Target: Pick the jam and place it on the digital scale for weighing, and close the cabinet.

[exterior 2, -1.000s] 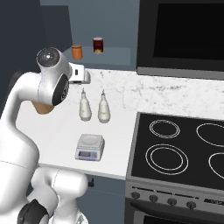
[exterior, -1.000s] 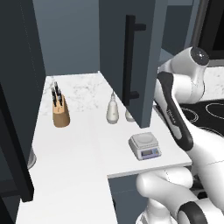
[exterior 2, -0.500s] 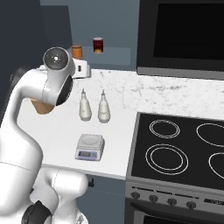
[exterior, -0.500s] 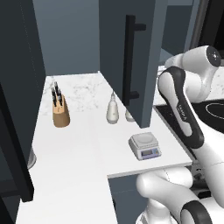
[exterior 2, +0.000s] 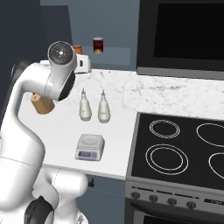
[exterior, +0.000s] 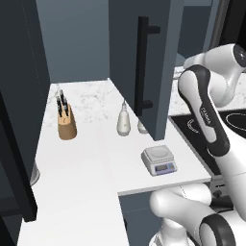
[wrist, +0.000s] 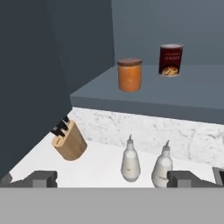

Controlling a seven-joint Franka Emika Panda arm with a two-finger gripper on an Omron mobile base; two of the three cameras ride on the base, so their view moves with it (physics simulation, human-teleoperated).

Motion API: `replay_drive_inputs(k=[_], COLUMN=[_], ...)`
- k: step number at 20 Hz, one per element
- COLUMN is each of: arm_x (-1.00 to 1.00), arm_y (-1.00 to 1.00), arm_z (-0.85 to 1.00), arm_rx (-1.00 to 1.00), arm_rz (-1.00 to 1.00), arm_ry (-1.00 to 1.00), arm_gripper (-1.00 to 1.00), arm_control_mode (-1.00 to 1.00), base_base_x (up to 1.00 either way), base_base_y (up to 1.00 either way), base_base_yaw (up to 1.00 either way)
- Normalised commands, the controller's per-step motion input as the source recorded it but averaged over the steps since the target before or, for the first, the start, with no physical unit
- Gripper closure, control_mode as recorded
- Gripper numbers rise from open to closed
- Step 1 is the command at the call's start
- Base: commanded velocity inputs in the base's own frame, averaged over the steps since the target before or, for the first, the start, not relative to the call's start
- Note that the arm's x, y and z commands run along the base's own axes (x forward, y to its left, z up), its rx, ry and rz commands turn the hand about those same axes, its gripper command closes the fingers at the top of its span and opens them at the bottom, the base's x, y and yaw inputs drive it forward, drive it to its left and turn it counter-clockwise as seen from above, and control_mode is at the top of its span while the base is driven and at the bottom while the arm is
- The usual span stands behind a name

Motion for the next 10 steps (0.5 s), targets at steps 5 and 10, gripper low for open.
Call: replay_drive_inputs(k=[5,10], arm_x=[0.0,0.16], arm_y=[0.0,0.0], arm_z=[0.06,0.0], arm_rx=[0.0,0.0], arm_rz=[0.05,0.01], arm_ry=[0.0,0.0], arm_gripper=[-1.0,-1.0], arm_control_mode=[-1.0,-1.0], base_base_x=[0.0,0.0], base_base_y=[0.0,0.0], base_base_yaw=[0.0,0.0])
